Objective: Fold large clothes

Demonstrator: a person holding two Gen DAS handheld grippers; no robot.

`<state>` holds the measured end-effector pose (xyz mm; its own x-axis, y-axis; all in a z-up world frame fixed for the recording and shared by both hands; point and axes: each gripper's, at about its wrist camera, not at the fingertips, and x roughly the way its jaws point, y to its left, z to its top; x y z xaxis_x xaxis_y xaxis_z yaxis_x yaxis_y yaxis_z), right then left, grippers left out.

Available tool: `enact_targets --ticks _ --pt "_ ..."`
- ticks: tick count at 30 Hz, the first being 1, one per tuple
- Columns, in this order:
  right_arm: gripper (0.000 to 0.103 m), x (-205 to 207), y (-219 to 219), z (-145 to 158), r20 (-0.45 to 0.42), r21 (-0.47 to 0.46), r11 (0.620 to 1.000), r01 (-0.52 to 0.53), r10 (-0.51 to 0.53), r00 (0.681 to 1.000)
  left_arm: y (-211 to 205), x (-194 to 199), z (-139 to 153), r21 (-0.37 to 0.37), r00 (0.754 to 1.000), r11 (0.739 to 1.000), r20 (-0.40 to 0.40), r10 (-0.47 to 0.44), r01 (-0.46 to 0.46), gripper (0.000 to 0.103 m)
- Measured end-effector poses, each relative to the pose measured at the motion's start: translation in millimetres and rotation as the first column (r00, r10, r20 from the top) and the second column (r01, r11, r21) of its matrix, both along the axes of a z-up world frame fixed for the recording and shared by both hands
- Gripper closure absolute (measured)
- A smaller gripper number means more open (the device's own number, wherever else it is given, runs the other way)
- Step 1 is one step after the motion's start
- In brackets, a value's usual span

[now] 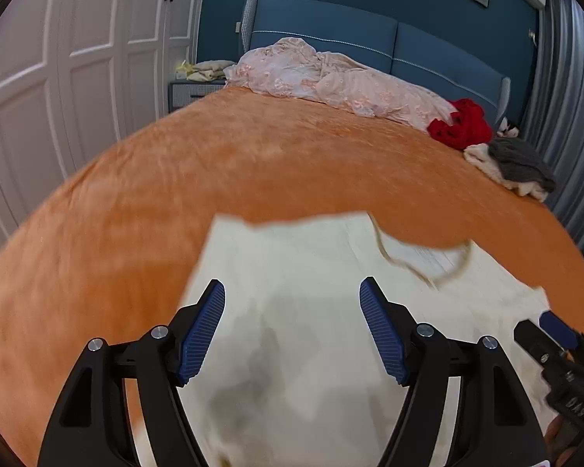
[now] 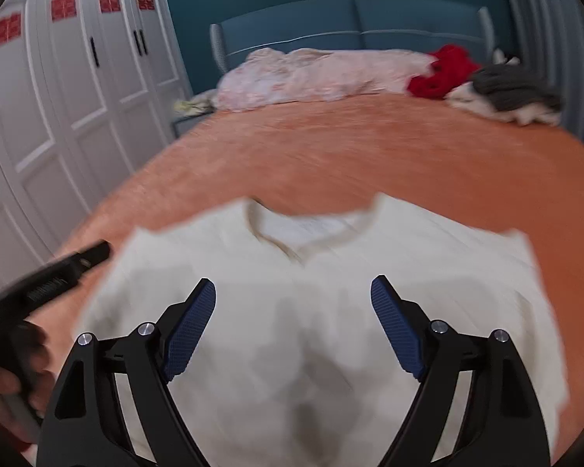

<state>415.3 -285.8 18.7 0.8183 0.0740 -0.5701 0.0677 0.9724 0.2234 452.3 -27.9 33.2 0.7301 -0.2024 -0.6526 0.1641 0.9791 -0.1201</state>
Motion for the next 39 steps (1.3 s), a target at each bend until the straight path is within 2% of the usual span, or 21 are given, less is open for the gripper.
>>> enact_targets --ticks 4,8,11,12,13,14,15,16,17,23,31,36,39 --pt "0.022 87 15 -7 -0.102 0.051 0.997 -0.051 0.056 0.993 -9 61 -12 0.053 0.998 0.998 -0.050 0.037 -0.034 0.034" --pt "0.022 152 29 -34 -0.200 0.070 0.996 -0.046 0.059 0.978 -9 103 -49 0.054 0.988 0.997 -0.140 0.068 -0.061 0.034" --pt "0.025 176 35 -60 -0.261 0.083 0.996 -0.044 0.065 0.963 -6 111 -80 0.095 0.982 0.992 -0.162 0.098 -0.083 0.034" --pt "0.033 183 38 -73 -0.294 0.092 0.995 -0.050 0.075 0.953 -4 109 -87 0.088 0.982 0.992 -0.154 0.104 -0.091 0.033" --pt "0.035 185 40 -81 -0.307 0.083 0.995 -0.054 0.077 0.949 -3 107 -88 0.081 0.984 0.992 -0.139 0.108 -0.098 0.031" --pt "0.037 181 44 -83 -0.280 0.058 0.997 -0.059 0.073 0.957 -3 104 -88 0.075 0.986 0.992 -0.120 0.112 -0.104 0.029" --pt "0.057 178 47 -83 -0.253 0.048 0.996 -0.076 0.085 0.964 -3 103 -89 0.079 0.987 0.991 -0.113 0.116 -0.108 0.028" --pt "0.090 175 49 -83 -0.240 0.040 0.996 -0.078 0.085 0.967 -4 102 -91 0.083 0.987 0.990 -0.104 0.119 -0.110 0.027" --pt "0.103 172 49 -84 -0.224 0.061 0.994 -0.090 0.102 0.969 -4 100 -92 0.083 0.988 0.990 -0.098 0.121 -0.113 0.026" --pt "0.102 164 44 -87 -0.161 0.083 0.995 -0.061 0.073 0.984 -7 100 -96 0.096 0.990 0.989 -0.078 0.122 -0.114 0.022" --pt "0.102 169 42 -94 -0.173 0.090 0.994 -0.063 0.078 0.982 -9 103 -101 0.117 0.990 0.986 -0.065 0.125 -0.117 0.019" --pt "0.103 171 34 -96 -0.169 0.147 0.987 -0.061 0.086 0.982 -9 104 -101 0.118 0.990 0.986 -0.068 0.126 -0.117 0.018" --pt "0.095 156 28 -82 -0.125 0.129 0.992 0.011 0.005 0.992 -9 106 -101 0.131 0.988 0.984 -0.080 0.132 -0.121 0.018"
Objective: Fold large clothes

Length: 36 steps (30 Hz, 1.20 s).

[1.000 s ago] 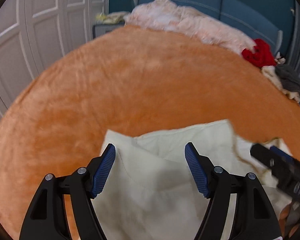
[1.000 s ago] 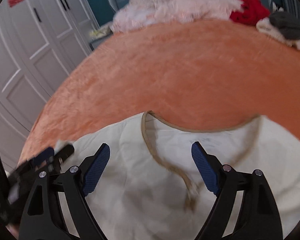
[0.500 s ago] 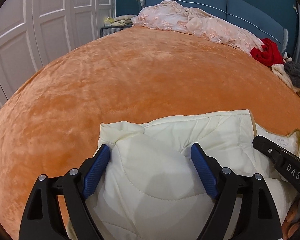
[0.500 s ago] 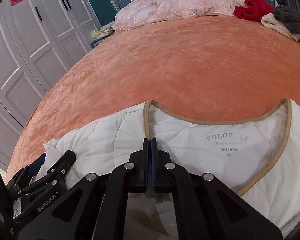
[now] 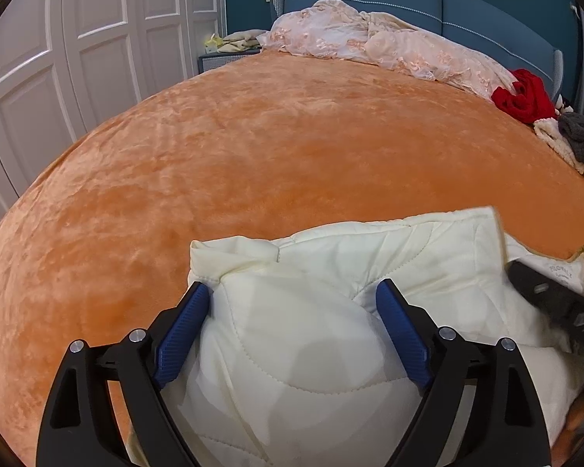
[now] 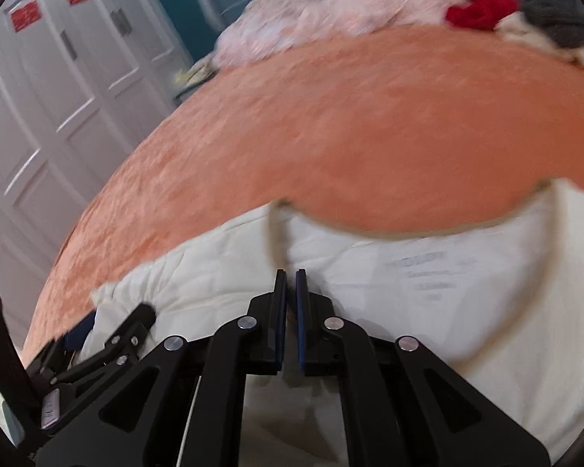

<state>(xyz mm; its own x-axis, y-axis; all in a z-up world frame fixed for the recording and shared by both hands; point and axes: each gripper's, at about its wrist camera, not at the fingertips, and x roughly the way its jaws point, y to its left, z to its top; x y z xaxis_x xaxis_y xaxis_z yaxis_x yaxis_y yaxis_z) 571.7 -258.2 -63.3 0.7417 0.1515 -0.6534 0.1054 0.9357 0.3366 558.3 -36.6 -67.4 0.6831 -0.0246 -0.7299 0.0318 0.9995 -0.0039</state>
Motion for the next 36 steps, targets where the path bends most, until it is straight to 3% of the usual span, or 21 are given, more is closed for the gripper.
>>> enact_targets --ticks 2,3,4,6,9,14,17,22,23,25,27,30,36 --pt "0.082 -24 -20 20 0.059 0.042 0.995 0.090 -0.092 0.994 -2 2 4 0.020 1.000 1.000 -0.021 0.007 -0.006 0.017" --pt "0.067 -37 -32 28 0.085 0.064 0.991 0.122 -0.127 0.988 -3 3 8 0.038 0.999 0.999 -0.033 0.013 -0.011 0.017" --pt "0.060 -58 -53 41 0.116 0.077 0.983 0.169 -0.177 0.977 -4 1 13 0.054 0.999 0.998 -0.034 0.020 -0.018 0.017" --pt "0.060 -81 -82 53 0.139 0.080 0.974 0.210 -0.219 0.966 -7 -15 37 0.056 1.000 0.998 0.025 0.002 -0.003 0.017" --pt "0.060 -106 -145 60 0.097 0.045 0.961 0.274 -0.277 0.956 -28 -39 69 -0.031 0.989 0.993 0.097 -0.108 0.111 0.017" --pt "0.060 -111 -200 39 -0.008 0.154 0.940 0.306 -0.308 0.951 -115 -47 86 -0.114 0.961 0.955 0.044 -0.272 0.276 0.017" --pt "0.061 -102 -203 23 -0.042 0.152 0.948 0.279 -0.276 0.960 -163 -48 83 -0.098 0.944 0.938 0.036 -0.329 0.331 0.017" --pt "0.064 -88 -185 1 -0.061 0.029 0.973 0.229 -0.227 0.972 -217 -41 36 0.002 0.933 0.934 -0.055 -0.357 0.357 0.017" --pt "0.064 -87 -183 -1 -0.060 0.019 0.974 0.225 -0.224 0.973 -221 -38 19 0.039 0.934 0.936 -0.089 -0.345 0.349 0.017" --pt "0.064 -88 -181 -4 -0.057 -0.002 0.975 0.221 -0.221 0.974 -218 -36 2 0.023 0.935 0.942 -0.130 -0.329 0.334 0.015" --pt "0.064 -87 -175 -6 -0.055 -0.052 0.973 0.225 -0.228 0.972 -211 -34 0 -0.020 0.942 0.949 -0.118 -0.314 0.313 0.014" --pt "0.064 -84 -170 -9 -0.048 -0.095 0.968 0.233 -0.238 0.970 -215 -37 -4 0.019 0.945 0.950 -0.102 -0.310 0.313 0.013" --pt "0.064 -87 -172 -7 -0.043 -0.084 0.965 0.247 -0.251 0.967 -216 -32 0 0.022 0.947 0.951 -0.107 -0.303 0.307 0.012"
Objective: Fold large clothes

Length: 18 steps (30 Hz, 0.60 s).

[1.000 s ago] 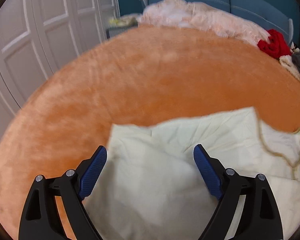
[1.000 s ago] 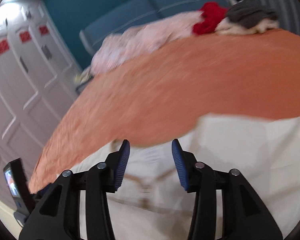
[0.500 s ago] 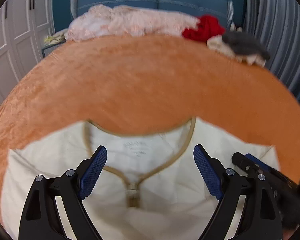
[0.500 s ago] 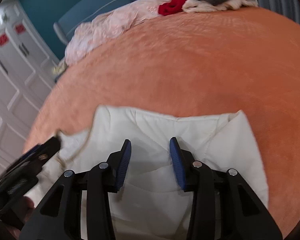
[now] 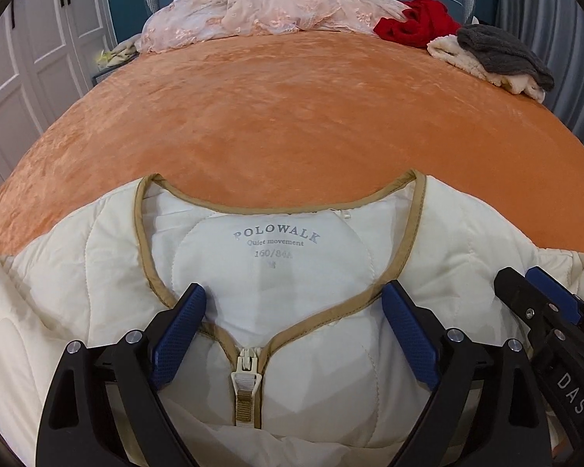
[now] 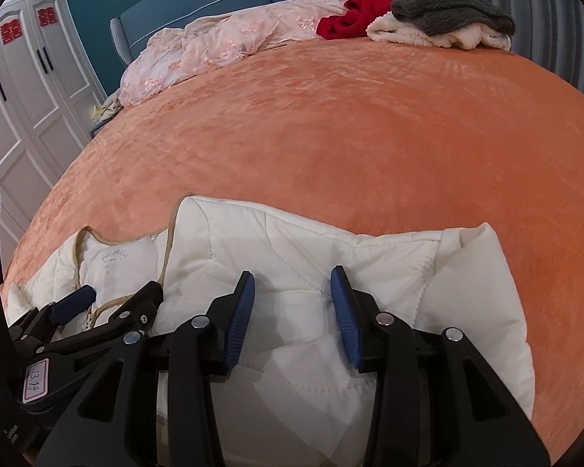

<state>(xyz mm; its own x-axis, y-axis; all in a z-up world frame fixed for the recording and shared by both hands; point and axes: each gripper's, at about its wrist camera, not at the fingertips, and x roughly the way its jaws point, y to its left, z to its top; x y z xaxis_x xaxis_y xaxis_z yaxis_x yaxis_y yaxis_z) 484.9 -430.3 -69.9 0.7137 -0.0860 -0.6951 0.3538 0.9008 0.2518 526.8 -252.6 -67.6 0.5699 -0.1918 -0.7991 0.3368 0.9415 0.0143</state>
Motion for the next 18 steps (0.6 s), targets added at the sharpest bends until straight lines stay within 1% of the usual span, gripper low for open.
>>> enact_targets --ticks 1,2,3,4,5,6,7,8,9,10,11,12,13,14,15,16,18 --pt "0.065 -3 -2 3 0.009 0.002 1.000 0.018 -0.018 1.000 2 0 2 -0.016 1.000 1.000 -0.006 0.005 -0.005 0.012" --pt "0.065 -8 -4 8 0.020 -0.007 0.998 0.062 -0.062 0.998 13 1 11 -0.047 0.999 0.998 -0.006 0.034 -0.034 0.015" --pt "0.062 -17 -6 18 0.043 -0.024 0.993 0.117 -0.116 0.992 23 2 18 -0.062 0.998 0.996 0.006 0.061 -0.060 0.015" --pt "0.062 -24 -6 26 0.071 -0.026 0.991 0.135 -0.133 0.989 36 1 27 -0.072 0.995 0.993 0.031 0.094 -0.092 0.016" --pt "0.062 -31 -2 37 0.109 -0.020 0.992 0.121 -0.118 0.987 54 0 38 -0.081 0.991 0.990 0.058 0.117 -0.112 0.016" --pt "0.062 -33 5 45 0.134 -0.013 0.997 0.080 -0.078 0.988 68 1 44 -0.086 0.991 0.990 0.068 0.114 -0.108 0.016" --pt "0.062 -30 18 53 0.133 -0.020 1.000 0.010 -0.008 0.991 77 3 48 -0.079 0.991 0.991 0.073 0.109 -0.104 0.016" --pt "0.062 -23 35 58 0.108 -0.033 0.997 -0.071 0.074 0.991 87 5 51 -0.063 0.991 0.993 0.081 0.107 -0.102 0.016" --pt "0.064 -15 48 58 0.081 -0.038 0.991 -0.131 0.134 0.988 99 7 54 -0.041 0.990 0.994 0.096 0.103 -0.099 0.016" --pt "0.072 -2 70 54 0.027 -0.036 0.973 -0.228 0.229 0.973 105 9 53 -0.022 0.990 0.995 0.103 0.095 -0.093 0.020" --pt "0.077 5 83 50 0.001 -0.041 0.963 -0.268 0.268 0.963 111 13 50 0.010 0.992 0.997 0.097 0.081 -0.083 0.027" --pt "0.087 13 97 43 -0.034 -0.051 0.952 -0.303 0.301 0.953 113 15 46 0.024 0.994 0.997 0.083 0.068 -0.070 0.032" --pt "0.097 21 108 35 -0.072 -0.056 0.942 -0.331 0.326 0.942 114 19 39 0.034 0.997 0.998 0.052 0.050 -0.052 0.041" --pt "0.099 26 114 27 -0.102 -0.062 0.938 -0.342 0.335 0.937 114 21 32 0.038 0.999 0.998 0.025 0.040 -0.041 0.051" --pt "0.100 30 118 19 -0.125 -0.070 0.937 -0.343 0.333 0.935 115 23 22 0.036 0.999 0.999 -0.001 0.033 -0.033 0.053" --pt "0.101 32 122 8 -0.150 -0.088 0.936 -0.340 0.326 0.934 115 22 14 0.035 1.000 0.999 -0.001 0.031 -0.031 0.054" --pt "0.103 31 122 3 -0.133 -0.097 0.940 -0.327 0.314 0.940 115 17 7 0.031 0.999 0.999 0.026 0.033 -0.034 0.054"
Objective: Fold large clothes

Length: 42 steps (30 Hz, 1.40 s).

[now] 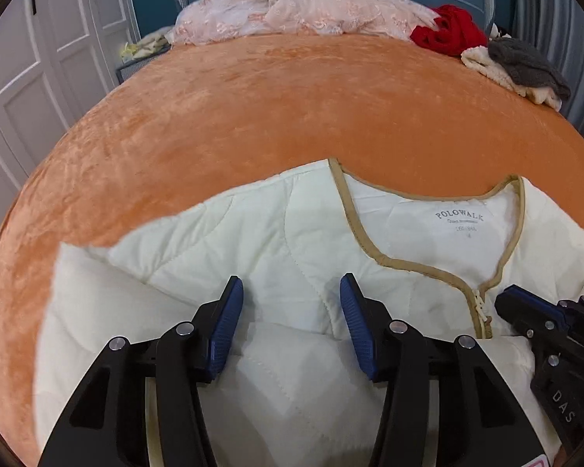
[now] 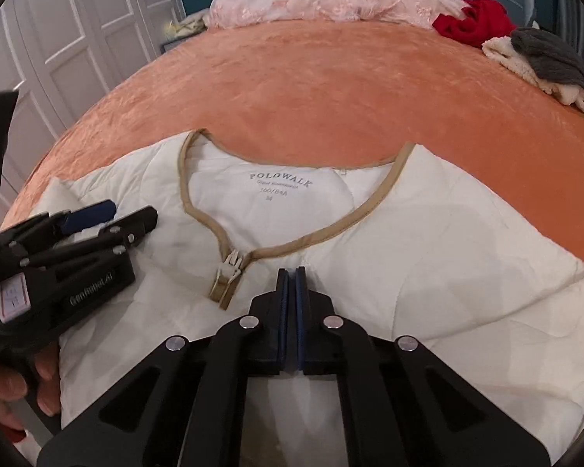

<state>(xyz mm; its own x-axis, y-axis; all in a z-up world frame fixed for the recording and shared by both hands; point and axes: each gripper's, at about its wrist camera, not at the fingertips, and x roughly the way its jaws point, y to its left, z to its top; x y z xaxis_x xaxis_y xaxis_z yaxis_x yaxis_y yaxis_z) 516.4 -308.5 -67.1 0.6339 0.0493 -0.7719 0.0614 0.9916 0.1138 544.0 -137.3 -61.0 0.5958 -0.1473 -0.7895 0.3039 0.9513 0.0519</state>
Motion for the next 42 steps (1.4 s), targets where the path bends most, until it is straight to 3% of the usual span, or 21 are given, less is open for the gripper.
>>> enact_targets --ticks 6,11,13,15,17,19,21,24,27,31,32,33,35,36,37,38,39,42 --pt "0.103 0 -5 -6 0.044 0.042 0.998 0.036 -0.037 0.998 2 3 -10 -0.025 1.000 1.000 0.027 0.016 -0.015 0.053" --pt "0.103 4 -11 -7 0.085 0.053 0.996 0.066 -0.071 0.994 -1 10 -12 -0.005 0.998 0.999 0.046 0.040 -0.039 0.046" --pt "0.101 -6 -19 3 0.114 0.047 0.991 0.128 -0.132 0.985 2 8 -6 -0.003 0.998 0.998 0.043 0.055 -0.055 0.045" --pt "0.094 -42 -36 30 0.167 0.072 0.968 0.241 -0.250 0.954 19 -3 9 -0.029 0.993 0.993 0.035 0.113 -0.112 0.045" --pt "0.081 -95 -49 56 0.203 0.128 0.964 0.234 -0.257 0.945 52 -27 32 -0.122 0.989 0.982 0.024 0.145 -0.141 0.039" --pt "0.049 -155 -61 73 0.209 0.123 0.967 0.221 -0.244 0.947 96 -65 54 -0.179 0.988 0.972 0.017 0.156 -0.150 0.023" --pt "0.038 -233 -77 83 0.179 0.144 0.971 0.189 -0.213 0.961 145 -111 67 -0.203 0.990 0.969 -0.009 0.142 -0.141 0.022" --pt "0.031 -319 -95 75 0.054 0.177 0.969 0.175 -0.187 0.981 221 -181 64 -0.190 0.981 0.967 -0.128 0.147 -0.170 0.021" --pt "0.031 -407 -104 51 -0.096 0.209 0.948 0.239 -0.223 0.970 278 -237 50 -0.205 0.953 0.947 -0.229 0.198 -0.246 0.021" --pt "0.031 -460 -110 25 -0.155 0.387 0.853 0.351 -0.315 0.936 318 -286 26 -0.339 0.892 0.862 -0.384 0.238 -0.376 0.021" --pt "0.031 -465 -108 18 -0.157 0.423 0.833 0.356 -0.320 0.934 319 -294 22 -0.368 0.884 0.843 -0.405 0.235 -0.392 0.021" --pt "0.031 -466 -104 11 -0.168 0.449 0.819 0.357 -0.315 0.934 317 -302 22 -0.388 0.891 0.836 -0.388 0.233 -0.388 0.021" --pt "0.030 -461 -96 3 -0.183 0.461 0.808 0.366 -0.317 0.931 308 -308 24 -0.369 0.899 0.851 -0.371 0.233 -0.373 0.028" --pt "0.042 -459 -92 4 -0.166 0.461 0.810 0.362 -0.323 0.932 301 -310 26 -0.380 0.905 0.855 -0.369 0.211 -0.354 0.036" --pt "0.071 -455 -88 4 -0.155 0.469 0.809 0.353 -0.318 0.935 296 -309 27 -0.378 0.905 0.859 -0.375 0.199 -0.345 0.061" --pt "0.083 -452 -86 4 -0.160 0.483 0.802 0.351 -0.313 0.936 290 -309 28 -0.363 0.902 0.868 -0.386 0.192 -0.340 0.080" --pt "0.089 -451 -86 6 -0.164 0.490 0.795 0.358 -0.320 0.933 286 -310 33 -0.355 0.905 0.875 -0.383 0.184 -0.328 0.091" --pt "0.094 -462 -83 28 -0.109 0.491 0.811 0.318 -0.305 0.946 288 -322 56 -0.339 0.928 0.895 -0.328 0.177 -0.290 0.097"
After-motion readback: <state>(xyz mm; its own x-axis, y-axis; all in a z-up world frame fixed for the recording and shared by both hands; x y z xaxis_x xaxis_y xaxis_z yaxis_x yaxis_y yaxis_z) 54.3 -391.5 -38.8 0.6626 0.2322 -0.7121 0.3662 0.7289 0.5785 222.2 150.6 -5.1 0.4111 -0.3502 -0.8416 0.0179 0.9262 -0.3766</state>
